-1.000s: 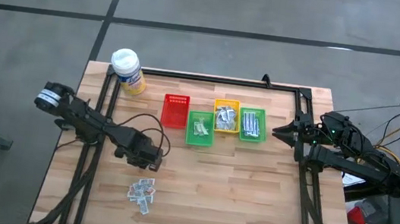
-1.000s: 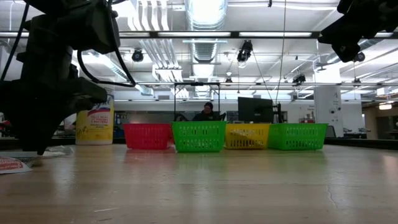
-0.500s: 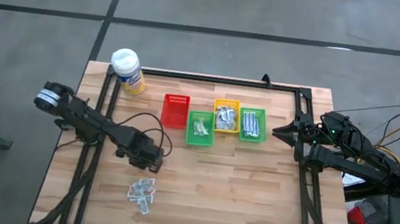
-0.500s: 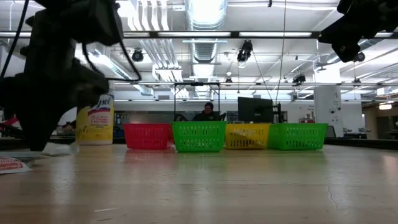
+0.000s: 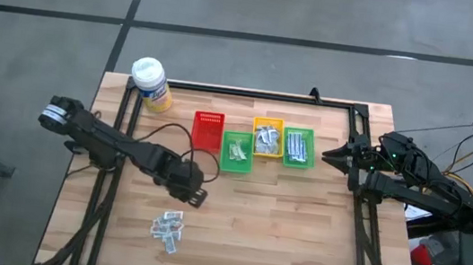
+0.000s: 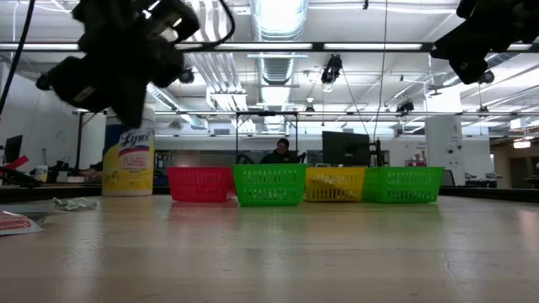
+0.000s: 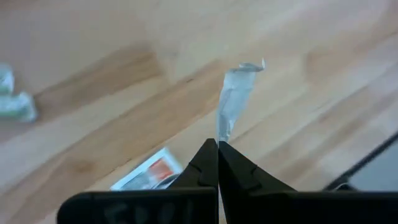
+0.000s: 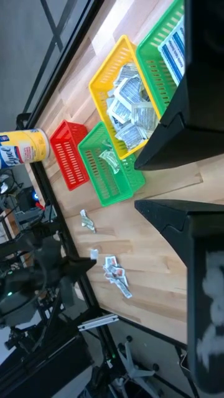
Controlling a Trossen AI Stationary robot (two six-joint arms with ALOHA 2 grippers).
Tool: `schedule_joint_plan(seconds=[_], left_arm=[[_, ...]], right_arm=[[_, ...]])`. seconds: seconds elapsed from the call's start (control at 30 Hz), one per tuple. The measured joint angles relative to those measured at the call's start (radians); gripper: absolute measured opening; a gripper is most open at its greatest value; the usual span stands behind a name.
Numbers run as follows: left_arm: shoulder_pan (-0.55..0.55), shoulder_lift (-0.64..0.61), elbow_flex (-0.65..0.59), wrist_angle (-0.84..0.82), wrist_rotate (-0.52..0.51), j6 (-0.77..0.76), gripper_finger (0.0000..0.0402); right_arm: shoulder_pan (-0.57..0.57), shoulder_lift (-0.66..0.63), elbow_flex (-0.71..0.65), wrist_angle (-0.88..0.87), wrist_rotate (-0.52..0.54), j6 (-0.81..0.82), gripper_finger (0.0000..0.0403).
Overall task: Pick & Place First Aid Supplies
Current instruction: Put the bandage into the left green basket
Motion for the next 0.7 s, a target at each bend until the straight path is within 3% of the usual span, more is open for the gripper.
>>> schedule_joint_plan(seconds=[0.43, 0.7], left_arm=[[0.106, 0.004, 0.150, 0.011, -0.231, 0.130, 0.0000], [0.222, 0.071, 0.241, 0.018, -0.264, 0.274, 0.0000]], right_arm=[[0.000, 0.000, 0.000, 0.000, 0.000, -0.003, 0.0071], [0.000, 0.000, 0.000, 0.000, 0.000, 0.000, 0.0082]])
